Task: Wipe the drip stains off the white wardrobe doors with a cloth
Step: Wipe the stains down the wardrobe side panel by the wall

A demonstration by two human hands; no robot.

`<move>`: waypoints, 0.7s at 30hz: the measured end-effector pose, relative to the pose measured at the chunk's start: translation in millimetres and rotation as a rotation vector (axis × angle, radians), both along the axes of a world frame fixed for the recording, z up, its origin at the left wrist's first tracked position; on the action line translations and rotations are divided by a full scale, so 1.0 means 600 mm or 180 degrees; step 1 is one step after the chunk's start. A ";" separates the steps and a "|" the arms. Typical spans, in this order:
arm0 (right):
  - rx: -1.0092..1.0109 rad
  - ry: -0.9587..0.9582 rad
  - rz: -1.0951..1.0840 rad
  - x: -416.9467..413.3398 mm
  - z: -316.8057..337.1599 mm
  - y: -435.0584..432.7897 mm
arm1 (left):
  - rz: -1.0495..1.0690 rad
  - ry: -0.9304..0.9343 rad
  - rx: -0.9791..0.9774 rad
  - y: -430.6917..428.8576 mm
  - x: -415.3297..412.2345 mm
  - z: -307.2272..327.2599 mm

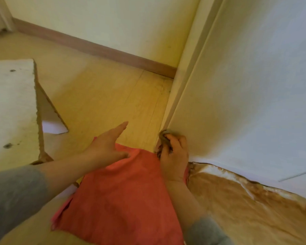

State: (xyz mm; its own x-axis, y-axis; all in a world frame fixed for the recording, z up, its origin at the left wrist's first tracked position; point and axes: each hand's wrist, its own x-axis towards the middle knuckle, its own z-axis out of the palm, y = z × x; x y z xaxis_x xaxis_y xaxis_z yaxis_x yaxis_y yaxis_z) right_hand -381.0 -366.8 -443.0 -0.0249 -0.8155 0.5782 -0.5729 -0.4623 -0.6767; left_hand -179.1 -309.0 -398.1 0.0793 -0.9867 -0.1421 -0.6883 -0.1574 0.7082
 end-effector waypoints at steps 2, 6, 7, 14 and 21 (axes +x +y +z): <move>0.0081 0.0110 0.0144 -0.011 0.005 0.012 | 0.0065 -0.0119 0.0092 0.008 0.004 -0.002; 0.0515 0.0090 0.0354 -0.057 0.016 0.053 | 0.0266 -0.0013 0.0203 0.010 -0.012 0.011; 0.0659 0.0140 0.0424 -0.073 0.019 0.061 | 0.0270 -0.0006 0.0225 0.008 -0.019 0.016; 0.1498 0.0423 0.0717 -0.172 0.101 0.081 | 0.0131 0.0312 0.0505 0.006 -0.089 0.044; 0.2163 0.0334 0.0468 -0.234 0.138 0.075 | 0.0048 0.0449 0.0714 0.027 -0.137 0.049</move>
State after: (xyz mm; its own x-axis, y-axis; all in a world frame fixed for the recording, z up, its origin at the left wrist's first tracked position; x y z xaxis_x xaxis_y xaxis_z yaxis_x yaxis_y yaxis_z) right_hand -521.4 -321.7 -360.1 0.1414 -0.9876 -0.0675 -0.6150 -0.0343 -0.7878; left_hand -261.3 -293.0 -368.5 0.0576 -0.9281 -0.3677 -0.5816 -0.3306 0.7433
